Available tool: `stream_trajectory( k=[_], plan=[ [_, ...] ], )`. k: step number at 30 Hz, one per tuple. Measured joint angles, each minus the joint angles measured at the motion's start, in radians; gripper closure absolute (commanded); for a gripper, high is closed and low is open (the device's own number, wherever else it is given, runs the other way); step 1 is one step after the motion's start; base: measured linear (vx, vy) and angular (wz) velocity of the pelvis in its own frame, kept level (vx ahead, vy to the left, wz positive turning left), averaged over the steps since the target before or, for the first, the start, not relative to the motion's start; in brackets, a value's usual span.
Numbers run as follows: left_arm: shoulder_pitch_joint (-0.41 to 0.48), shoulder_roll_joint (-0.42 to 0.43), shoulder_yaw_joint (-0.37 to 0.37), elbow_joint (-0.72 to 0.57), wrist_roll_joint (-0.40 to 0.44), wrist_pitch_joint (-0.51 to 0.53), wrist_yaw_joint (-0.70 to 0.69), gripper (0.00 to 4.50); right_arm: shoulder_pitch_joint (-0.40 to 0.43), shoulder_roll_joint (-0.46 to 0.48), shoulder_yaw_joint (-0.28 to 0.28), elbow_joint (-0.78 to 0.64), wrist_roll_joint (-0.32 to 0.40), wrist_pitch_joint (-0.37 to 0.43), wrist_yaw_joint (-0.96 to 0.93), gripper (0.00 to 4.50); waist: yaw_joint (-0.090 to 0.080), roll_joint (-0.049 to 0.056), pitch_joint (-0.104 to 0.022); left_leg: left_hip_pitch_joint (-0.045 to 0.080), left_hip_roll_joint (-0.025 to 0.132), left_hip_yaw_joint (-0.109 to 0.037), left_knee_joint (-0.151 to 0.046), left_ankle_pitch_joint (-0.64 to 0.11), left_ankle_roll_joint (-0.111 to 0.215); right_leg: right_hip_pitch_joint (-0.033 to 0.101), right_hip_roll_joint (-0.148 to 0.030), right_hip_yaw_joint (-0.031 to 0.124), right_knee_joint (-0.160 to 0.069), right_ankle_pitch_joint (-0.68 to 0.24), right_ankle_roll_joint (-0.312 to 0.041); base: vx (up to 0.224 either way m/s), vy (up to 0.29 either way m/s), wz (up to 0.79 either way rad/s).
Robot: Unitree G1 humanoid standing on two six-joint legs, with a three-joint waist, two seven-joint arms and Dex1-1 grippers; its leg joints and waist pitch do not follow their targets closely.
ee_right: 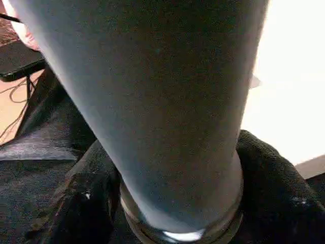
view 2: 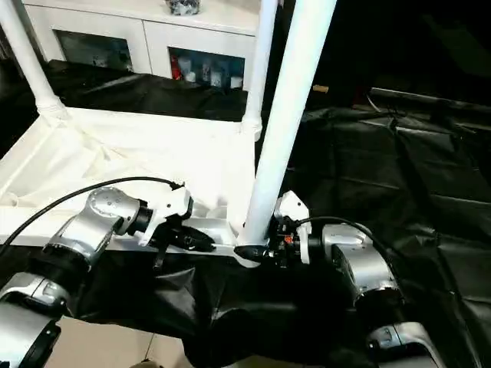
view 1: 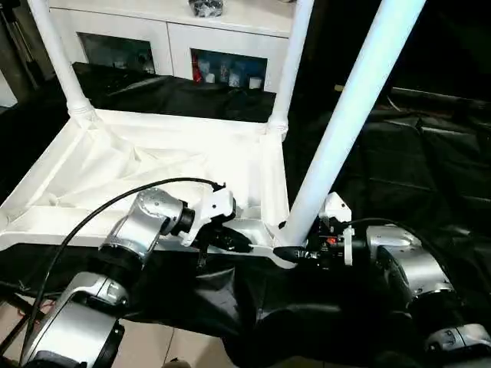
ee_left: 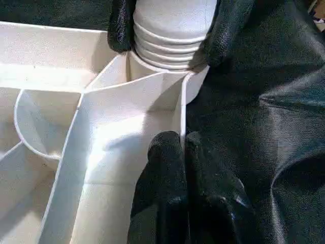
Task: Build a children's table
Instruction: Rotate leg to tighten
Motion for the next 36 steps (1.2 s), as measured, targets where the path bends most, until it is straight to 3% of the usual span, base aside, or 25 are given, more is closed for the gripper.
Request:
stream_trajectory(
  k=[6,12,18,21,22,25,27,29,36],
  plan=[
    [0.000,-0.009,0.013,0.008,0.001,0.028,0.050,4.50,-0.013,0.028,-0.017,0.035,-0.004,-0.001,-0.064,1.73,-0.004,-0.002,-0.001,0.000,0.000,0.000,0.000,0.000,0.000,0.003,0.000,0.000,0.001,0.000,0.000,0.000,0.000,0.00],
    [-0.034,-0.090,0.062,0.063,0.040,0.096,0.324,4.50,-0.132,0.183,-0.122,0.236,-0.035,-0.023,-0.496,1.75,-0.046,-0.003,-0.002,0.001,-0.001,-0.002,0.005,0.001,-0.001,0.001,0.000,0.000,0.000,-0.002,0.004,0.000,0.000,0.00],
    [-0.051,-0.156,0.076,0.070,0.060,0.155,0.462,4.50,-0.185,0.250,-0.167,0.312,-0.037,-0.034,-0.720,1.75,-0.050,-0.001,-0.003,0.002,-0.001,-0.001,0.004,0.000,-0.001,0.002,0.000,0.000,0.001,-0.002,0.004,0.000,0.000,0.00],
    [-0.051,-0.168,0.086,0.071,0.067,0.161,0.491,4.50,-0.213,0.279,-0.172,0.358,-0.069,-0.079,-0.803,1.75,-0.055,-0.001,-0.003,0.001,-0.001,-0.001,0.003,0.000,-0.001,0.001,0.000,0.000,0.001,-0.001,0.004,0.000,0.000,0.00],
    [-0.052,-0.169,0.087,0.071,0.067,0.161,0.491,4.50,-0.213,0.281,-0.171,0.365,-0.076,-0.096,-0.808,1.75,-0.055,-0.001,-0.003,0.001,-0.001,-0.001,0.003,0.000,-0.001,0.001,0.000,0.000,0.001,-0.001,0.004,0.000,0.000,0.00],
    [-0.052,-0.169,0.088,0.070,0.067,0.161,0.490,4.50,-0.217,0.280,-0.170,0.381,-0.082,-0.120,-0.801,1.05,-0.055,0.000,-0.004,0.001,-0.001,-0.001,0.002,0.000,-0.001,0.001,0.000,0.001,0.001,-0.001,0.003,0.000,0.000,0.00],
    [-0.052,-0.169,0.084,0.068,0.067,0.159,0.481,4.50,-0.218,0.274,-0.170,0.381,-0.082,-0.119,-0.770,1.06,-0.053,0.000,-0.005,0.001,-0.001,-0.001,0.001,0.000,-0.001,0.001,0.000,0.001,0.001,0.000,0.002,0.000,0.000,0.00],
    [-0.052,-0.168,0.082,0.066,0.067,0.155,0.473,4.50,-0.217,0.256,-0.164,0.381,-0.082,-0.119,-0.732,0.63,-0.049,0.000,-0.005,0.001,-0.001,-0.001,-0.001,0.000,-0.001,0.001,0.000,0.000,0.001,0.000,0.001,0.000,0.000,0.00],
    [-0.034,-0.112,0.057,0.032,0.048,0.111,0.299,4.50,-0.139,0.161,-0.120,0.287,-0.064,-0.165,-0.426,0.63,-0.040,0.001,-0.004,-0.003,-0.001,-0.001,-0.004,-0.001,0.001,-0.002,0.000,0.000,-0.001,-0.001,0.001,0.000,0.000,0.00]
  ],
)
